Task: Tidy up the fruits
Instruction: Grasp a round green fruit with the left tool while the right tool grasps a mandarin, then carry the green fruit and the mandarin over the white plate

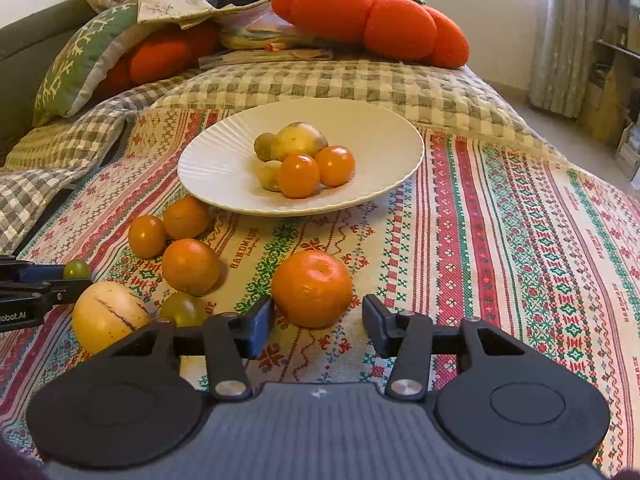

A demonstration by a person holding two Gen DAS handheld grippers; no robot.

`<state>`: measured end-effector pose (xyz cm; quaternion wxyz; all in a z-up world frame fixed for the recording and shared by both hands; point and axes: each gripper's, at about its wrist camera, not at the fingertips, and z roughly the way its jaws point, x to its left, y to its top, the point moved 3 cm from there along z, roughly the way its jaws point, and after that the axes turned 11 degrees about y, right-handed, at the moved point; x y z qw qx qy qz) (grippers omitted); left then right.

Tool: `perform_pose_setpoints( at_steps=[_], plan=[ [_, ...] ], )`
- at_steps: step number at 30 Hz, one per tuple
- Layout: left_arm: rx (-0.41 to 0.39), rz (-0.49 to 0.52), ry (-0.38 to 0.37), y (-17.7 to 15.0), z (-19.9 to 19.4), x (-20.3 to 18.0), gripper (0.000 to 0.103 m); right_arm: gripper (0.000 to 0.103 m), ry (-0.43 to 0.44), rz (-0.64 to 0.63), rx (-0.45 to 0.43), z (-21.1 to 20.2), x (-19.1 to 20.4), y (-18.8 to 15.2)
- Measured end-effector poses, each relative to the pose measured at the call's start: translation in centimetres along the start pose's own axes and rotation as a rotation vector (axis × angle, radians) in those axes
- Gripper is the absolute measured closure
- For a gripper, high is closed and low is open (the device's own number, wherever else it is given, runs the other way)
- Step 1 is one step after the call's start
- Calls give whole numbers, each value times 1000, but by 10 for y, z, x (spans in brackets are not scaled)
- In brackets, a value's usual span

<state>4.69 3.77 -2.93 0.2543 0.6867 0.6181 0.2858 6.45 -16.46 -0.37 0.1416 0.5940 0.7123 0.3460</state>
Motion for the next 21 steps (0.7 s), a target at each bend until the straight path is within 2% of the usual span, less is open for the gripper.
perform_pose_setpoints(
  at_steps=[2,21],
  plan=[
    [0,-2,-2,0,0,0,86,64,3,-2,-3,-1,0,1],
    [-17,-41,-23,7,-8,2,86,66,40,19,-39,-10,3,8]
  ],
)
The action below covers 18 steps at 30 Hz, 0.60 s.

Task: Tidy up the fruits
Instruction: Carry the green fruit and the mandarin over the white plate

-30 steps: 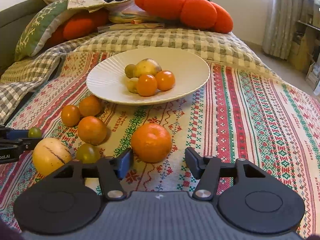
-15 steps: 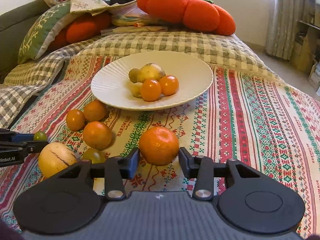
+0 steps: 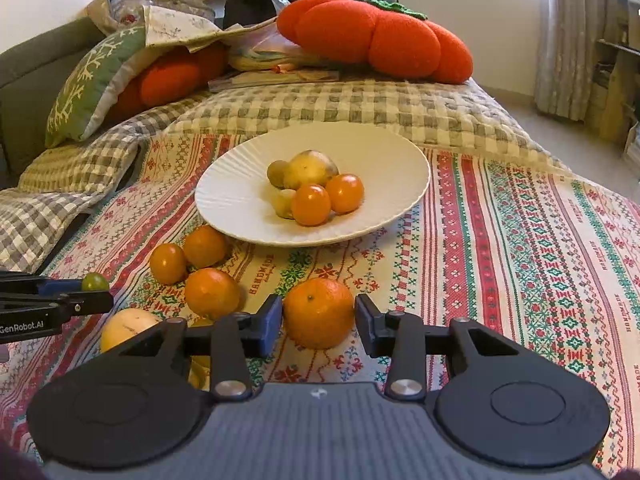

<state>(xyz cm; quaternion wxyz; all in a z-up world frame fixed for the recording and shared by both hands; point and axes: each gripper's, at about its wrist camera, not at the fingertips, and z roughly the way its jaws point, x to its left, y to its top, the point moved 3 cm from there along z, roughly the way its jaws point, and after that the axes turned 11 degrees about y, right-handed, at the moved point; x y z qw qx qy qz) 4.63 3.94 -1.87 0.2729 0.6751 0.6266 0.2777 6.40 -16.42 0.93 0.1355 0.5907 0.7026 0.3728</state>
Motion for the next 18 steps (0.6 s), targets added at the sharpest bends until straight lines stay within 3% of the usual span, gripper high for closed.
perform_pose_setpoints(
  at_steps=[3,5,12,16,18],
  plan=[
    [12,7,-1,-1,2,-1,86,63,2,24,3,1,-2,-1],
    [18,10,-1,-2,3,-2,86,51,5,45,8,4,-5,-2],
    [24,27,-1,-3,4,-5,86,53,-21,44,13,12,-7,-2],
    [20,27,2,-2,3,-4,86,63,-15,42,15,15,-7,-2],
    [18,24,3,-2,3,-4,86,63,-15,39,12,14,-7,-1]
  ],
)
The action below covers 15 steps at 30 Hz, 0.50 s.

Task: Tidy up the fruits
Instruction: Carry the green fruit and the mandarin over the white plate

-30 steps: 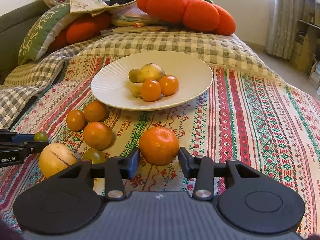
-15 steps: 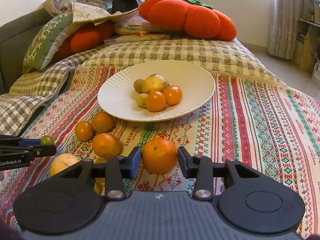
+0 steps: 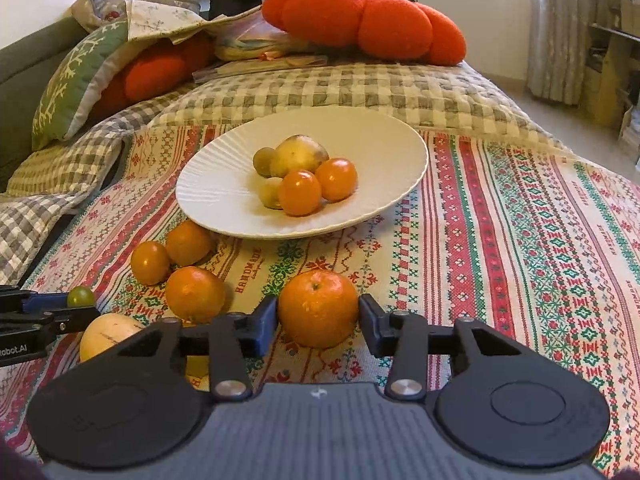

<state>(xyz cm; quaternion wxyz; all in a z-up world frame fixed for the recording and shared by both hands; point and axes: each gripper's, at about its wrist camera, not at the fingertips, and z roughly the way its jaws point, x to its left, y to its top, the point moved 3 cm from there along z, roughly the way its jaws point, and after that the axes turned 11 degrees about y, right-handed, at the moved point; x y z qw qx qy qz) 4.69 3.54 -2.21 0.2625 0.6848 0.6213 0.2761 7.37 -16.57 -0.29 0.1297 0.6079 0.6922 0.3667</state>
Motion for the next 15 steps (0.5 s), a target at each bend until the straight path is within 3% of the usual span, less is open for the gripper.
perform_pose_setpoints(
  at_steps=[15],
  plan=[
    [-41,-9,-25,10,-13,-5,86,64,33,14,-38,-19,2,7]
  ],
)
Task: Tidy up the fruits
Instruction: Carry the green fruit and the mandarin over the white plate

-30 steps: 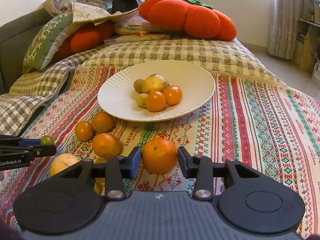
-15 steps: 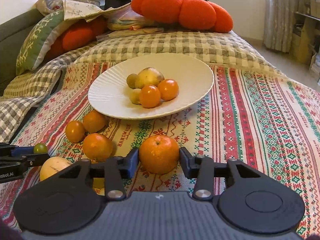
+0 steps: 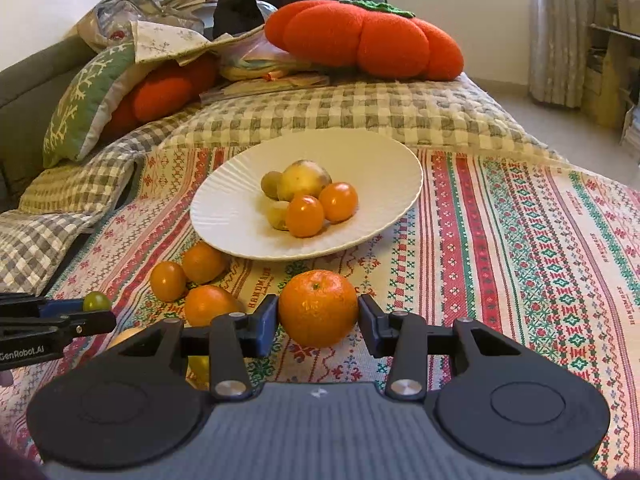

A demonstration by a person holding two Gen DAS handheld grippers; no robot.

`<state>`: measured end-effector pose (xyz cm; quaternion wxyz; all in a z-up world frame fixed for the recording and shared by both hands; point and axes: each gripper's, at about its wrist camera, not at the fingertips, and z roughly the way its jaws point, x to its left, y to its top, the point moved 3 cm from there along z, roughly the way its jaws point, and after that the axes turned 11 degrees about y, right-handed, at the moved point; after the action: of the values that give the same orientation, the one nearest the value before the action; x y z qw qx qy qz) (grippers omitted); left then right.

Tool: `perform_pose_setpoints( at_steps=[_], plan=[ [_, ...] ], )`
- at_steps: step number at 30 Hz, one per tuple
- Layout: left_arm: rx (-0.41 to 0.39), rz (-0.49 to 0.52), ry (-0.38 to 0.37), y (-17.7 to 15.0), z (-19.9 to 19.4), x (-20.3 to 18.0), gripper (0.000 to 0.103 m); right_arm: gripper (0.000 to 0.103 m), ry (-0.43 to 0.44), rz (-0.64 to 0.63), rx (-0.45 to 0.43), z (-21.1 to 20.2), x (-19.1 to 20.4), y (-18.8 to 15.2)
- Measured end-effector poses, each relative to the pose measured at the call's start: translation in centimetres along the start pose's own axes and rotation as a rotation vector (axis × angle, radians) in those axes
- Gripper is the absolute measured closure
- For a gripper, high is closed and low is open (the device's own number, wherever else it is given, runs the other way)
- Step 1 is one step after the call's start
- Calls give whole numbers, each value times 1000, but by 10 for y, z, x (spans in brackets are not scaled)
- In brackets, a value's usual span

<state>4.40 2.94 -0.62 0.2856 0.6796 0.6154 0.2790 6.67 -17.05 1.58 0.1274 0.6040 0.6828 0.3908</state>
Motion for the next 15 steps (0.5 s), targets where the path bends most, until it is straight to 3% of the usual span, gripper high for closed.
perform_pose_setpoints(
  at_steps=[15],
  plan=[
    [-44,-20,-72,35,2,-18,86,64,5,61,-66,-16,-10,20]
  ],
)
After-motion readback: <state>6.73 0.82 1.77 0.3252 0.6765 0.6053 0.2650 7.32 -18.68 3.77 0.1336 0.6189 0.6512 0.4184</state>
